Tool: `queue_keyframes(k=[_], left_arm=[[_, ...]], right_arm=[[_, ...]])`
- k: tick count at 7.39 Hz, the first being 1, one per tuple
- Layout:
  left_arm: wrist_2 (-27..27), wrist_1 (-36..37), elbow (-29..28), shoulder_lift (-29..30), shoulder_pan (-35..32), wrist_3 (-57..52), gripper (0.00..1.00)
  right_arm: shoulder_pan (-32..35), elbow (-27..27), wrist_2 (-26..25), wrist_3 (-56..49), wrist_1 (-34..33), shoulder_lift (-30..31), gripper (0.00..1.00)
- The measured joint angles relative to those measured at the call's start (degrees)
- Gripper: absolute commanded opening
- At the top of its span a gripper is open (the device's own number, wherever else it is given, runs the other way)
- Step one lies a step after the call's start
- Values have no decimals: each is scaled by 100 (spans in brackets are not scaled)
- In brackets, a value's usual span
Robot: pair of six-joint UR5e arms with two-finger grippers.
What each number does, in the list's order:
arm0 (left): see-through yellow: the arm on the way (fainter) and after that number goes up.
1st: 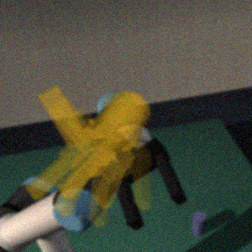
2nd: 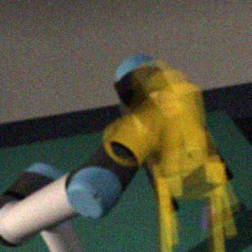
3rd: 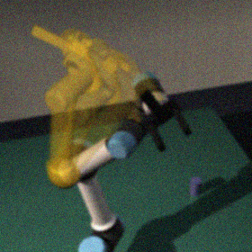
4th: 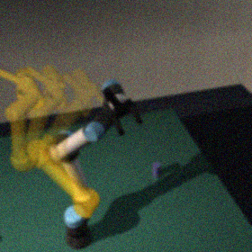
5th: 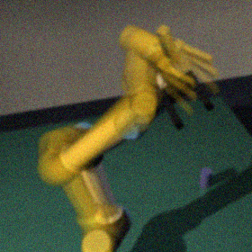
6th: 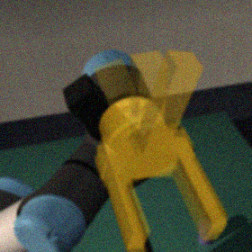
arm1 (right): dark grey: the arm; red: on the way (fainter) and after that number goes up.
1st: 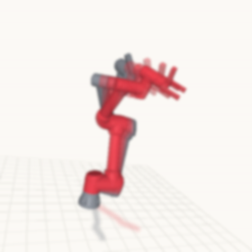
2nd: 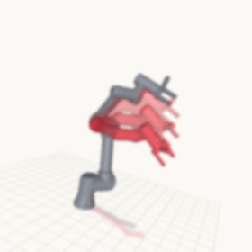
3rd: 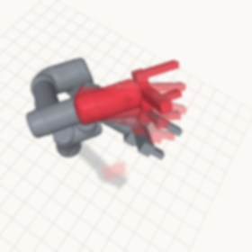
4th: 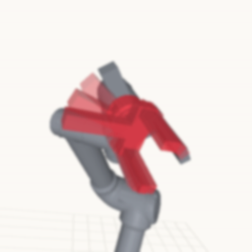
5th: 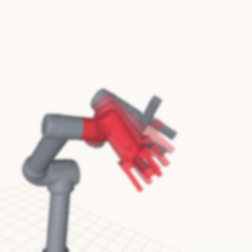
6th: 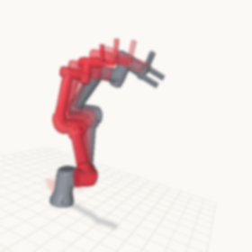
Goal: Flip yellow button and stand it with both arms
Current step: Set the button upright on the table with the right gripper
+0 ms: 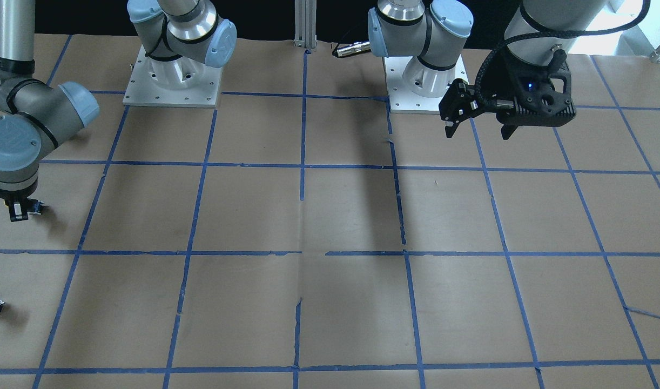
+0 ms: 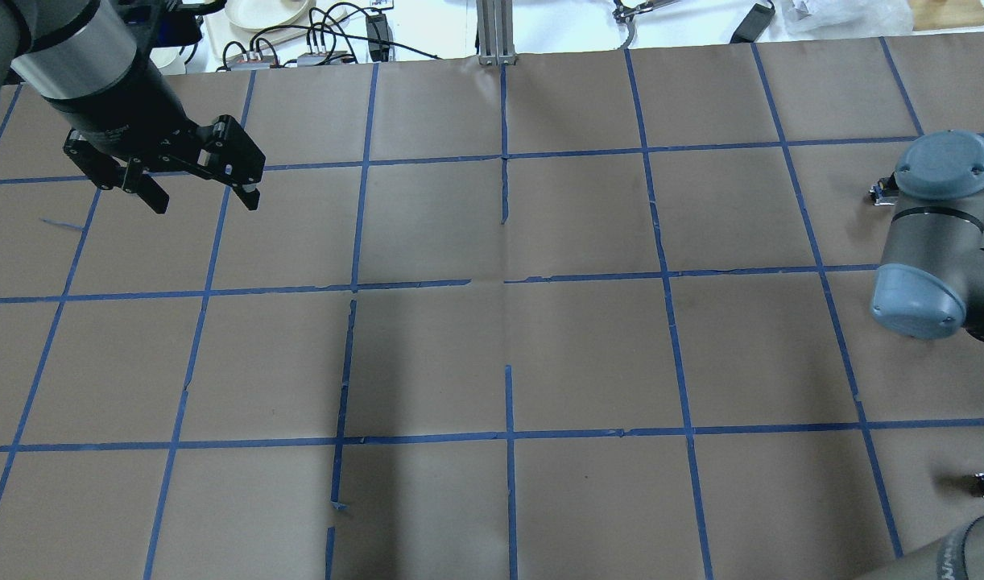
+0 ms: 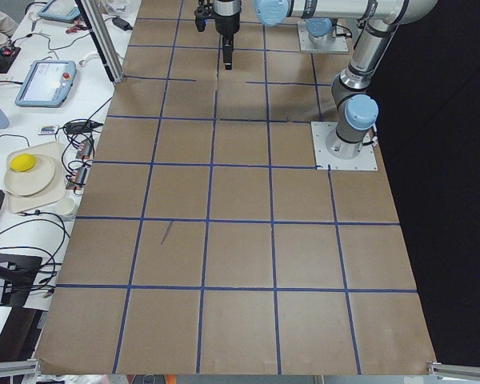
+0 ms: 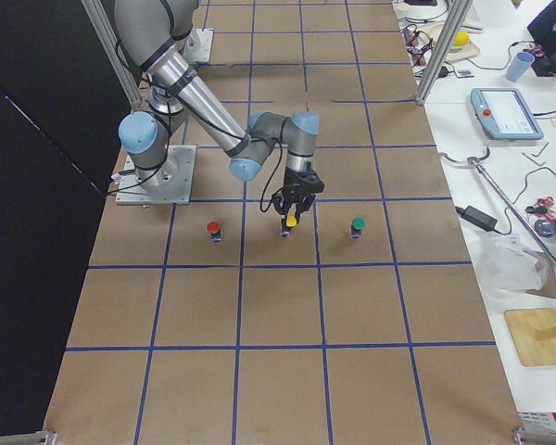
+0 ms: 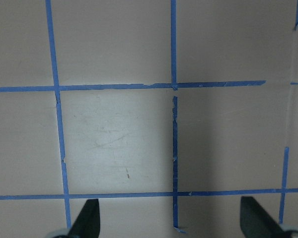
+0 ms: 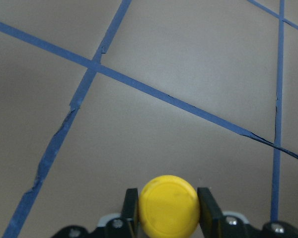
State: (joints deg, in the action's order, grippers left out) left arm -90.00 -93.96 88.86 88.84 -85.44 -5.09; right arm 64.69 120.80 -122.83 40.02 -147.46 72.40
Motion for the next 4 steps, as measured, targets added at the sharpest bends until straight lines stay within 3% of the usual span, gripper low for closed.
queue_keyframes(k=[4], left_arm=[[-8, 0, -1, -16, -1, -66, 100]], right_arm=[[0, 12, 38, -430, 199, 263, 100]])
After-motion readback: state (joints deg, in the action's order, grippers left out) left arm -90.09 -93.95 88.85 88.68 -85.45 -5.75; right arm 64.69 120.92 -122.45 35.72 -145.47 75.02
